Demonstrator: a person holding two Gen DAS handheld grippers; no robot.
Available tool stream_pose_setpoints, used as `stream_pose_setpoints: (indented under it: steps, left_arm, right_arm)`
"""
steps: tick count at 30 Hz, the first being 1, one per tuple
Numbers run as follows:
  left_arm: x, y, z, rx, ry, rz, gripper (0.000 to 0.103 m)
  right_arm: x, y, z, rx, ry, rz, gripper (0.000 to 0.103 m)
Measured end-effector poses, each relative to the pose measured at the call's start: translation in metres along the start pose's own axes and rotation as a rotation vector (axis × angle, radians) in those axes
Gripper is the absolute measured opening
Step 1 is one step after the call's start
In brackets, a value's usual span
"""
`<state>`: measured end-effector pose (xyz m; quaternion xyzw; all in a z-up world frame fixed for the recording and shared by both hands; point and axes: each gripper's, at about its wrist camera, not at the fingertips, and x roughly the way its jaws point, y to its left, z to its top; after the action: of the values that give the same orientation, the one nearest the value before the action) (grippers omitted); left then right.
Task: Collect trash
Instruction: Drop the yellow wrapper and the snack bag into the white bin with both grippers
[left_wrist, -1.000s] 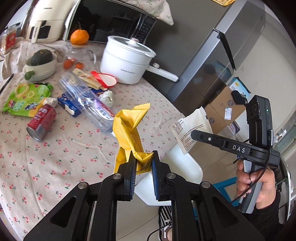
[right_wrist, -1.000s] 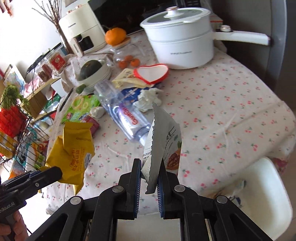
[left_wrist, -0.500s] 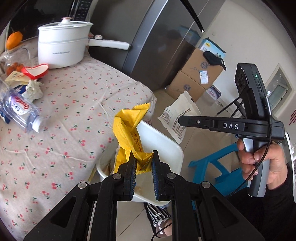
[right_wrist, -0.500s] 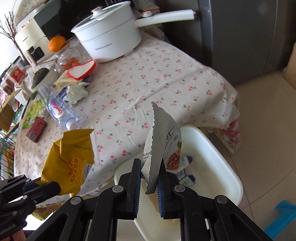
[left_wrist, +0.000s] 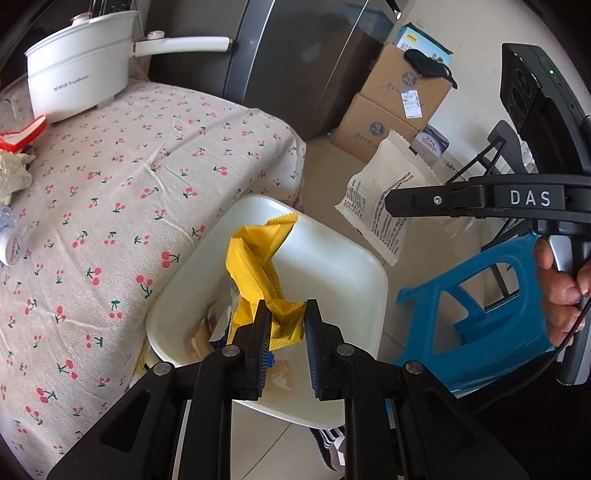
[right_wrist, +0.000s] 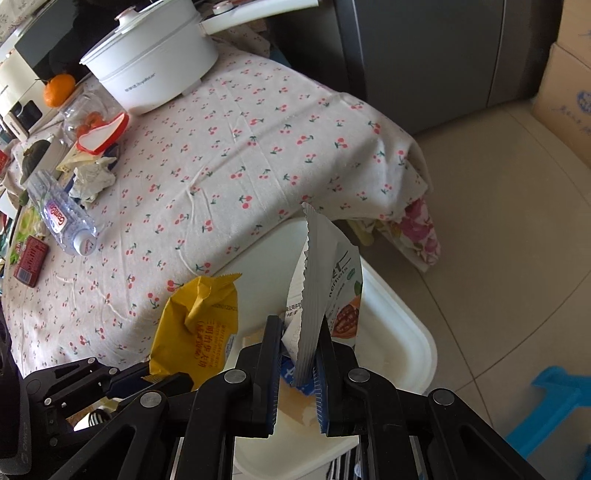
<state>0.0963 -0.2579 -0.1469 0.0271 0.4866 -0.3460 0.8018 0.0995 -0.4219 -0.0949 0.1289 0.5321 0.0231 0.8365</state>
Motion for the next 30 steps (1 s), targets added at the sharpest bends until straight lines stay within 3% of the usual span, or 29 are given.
stream_pose_setpoints:
  steps: [2,4,6,8,21,28,30]
  left_arm:
    - [0.001,0.000,-0.002,0.009,0.010,0.029,0.051]
    - [-0.004,0.000,-0.002,0.024,-0.006,0.060,0.065]
    - [-0.012,0.001,-0.003,0.034,-0.015,0.083,0.068]
    - [-0.021,0.004,-0.004,0.032,-0.021,0.111,0.077]
    - [-0.077,0.039,-0.020,-0.011,-0.063,0.238,0.088]
    - [-0.097,0.047,-0.027,-0.008,-0.086,0.271,0.089]
    - [-0.103,0.048,-0.029,-0.006,-0.092,0.277,0.089]
  right_arm:
    - [0.001,-0.002,0.000,0.005,0.005,-0.003,0.014]
    - [0.002,-0.002,0.000,0.007,0.007,-0.003,0.014]
    - [0.002,-0.002,0.000,0.007,0.009,-0.002,0.014]
    - [0.004,0.000,-0.001,0.004,0.015,-0.002,0.014]
    - [0.050,0.009,-0.016,-0.007,0.174,-0.034,0.014]
    - [0.060,0.008,-0.015,0.005,0.190,-0.093,0.019]
    - [0.057,0.009,-0.013,0.007,0.176,-0.093,0.040]
